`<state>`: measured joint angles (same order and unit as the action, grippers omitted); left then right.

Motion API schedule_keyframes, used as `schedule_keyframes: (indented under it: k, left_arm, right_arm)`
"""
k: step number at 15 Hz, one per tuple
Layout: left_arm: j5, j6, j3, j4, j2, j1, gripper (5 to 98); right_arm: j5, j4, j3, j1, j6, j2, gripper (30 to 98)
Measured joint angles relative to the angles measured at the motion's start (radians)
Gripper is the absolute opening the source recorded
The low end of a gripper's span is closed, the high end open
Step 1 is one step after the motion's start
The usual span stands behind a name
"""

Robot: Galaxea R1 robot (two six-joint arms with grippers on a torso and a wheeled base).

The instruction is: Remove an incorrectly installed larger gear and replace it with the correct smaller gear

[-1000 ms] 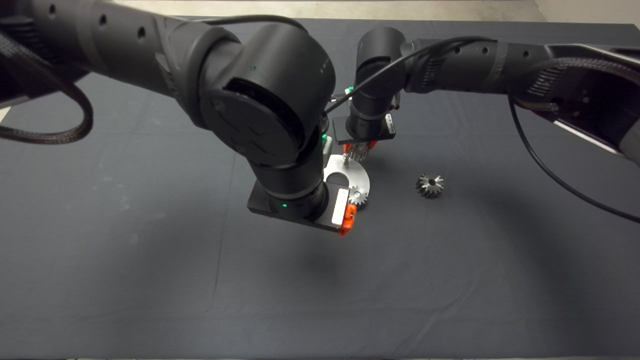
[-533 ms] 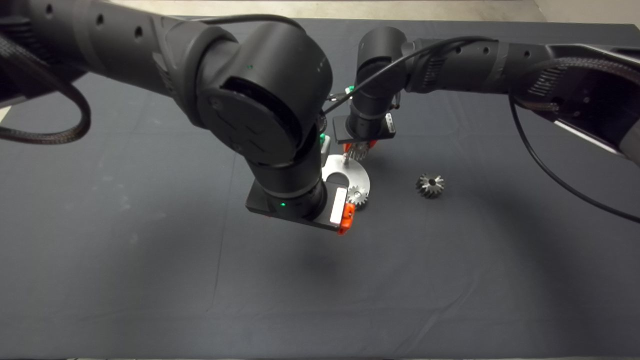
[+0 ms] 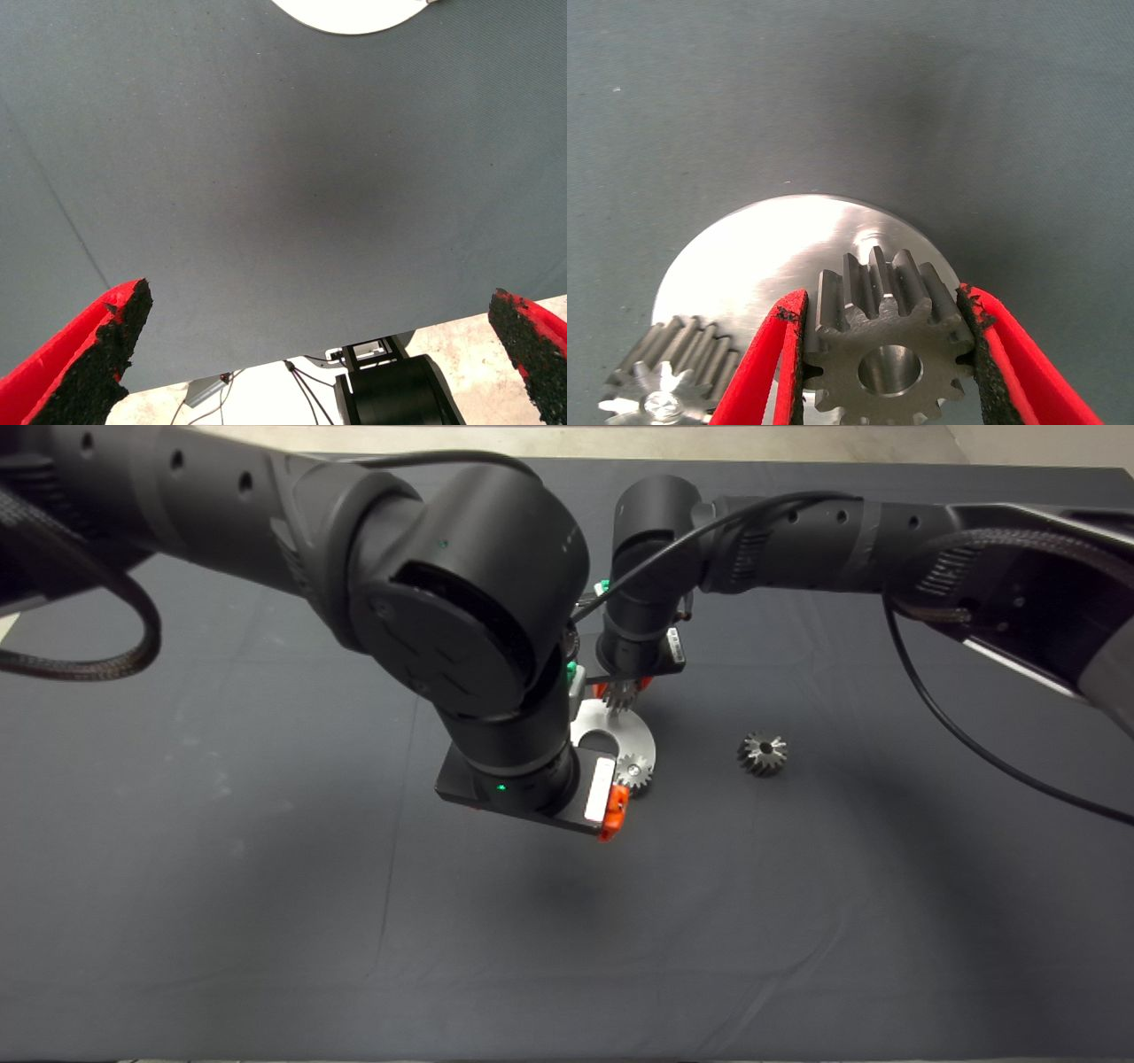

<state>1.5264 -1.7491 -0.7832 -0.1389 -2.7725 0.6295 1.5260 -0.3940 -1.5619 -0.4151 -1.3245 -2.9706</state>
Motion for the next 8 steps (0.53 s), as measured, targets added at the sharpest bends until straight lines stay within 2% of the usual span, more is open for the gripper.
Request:
schedule_keyframes:
  k: [8]
  left_arm:
    - [0.000, 0.000, -0.001, 0.000, 0.002, 0.000, 97.6]
  right_arm:
    - [0.001, -0.021, 0.000, 0.001, 0.000, 0.002, 36.9]
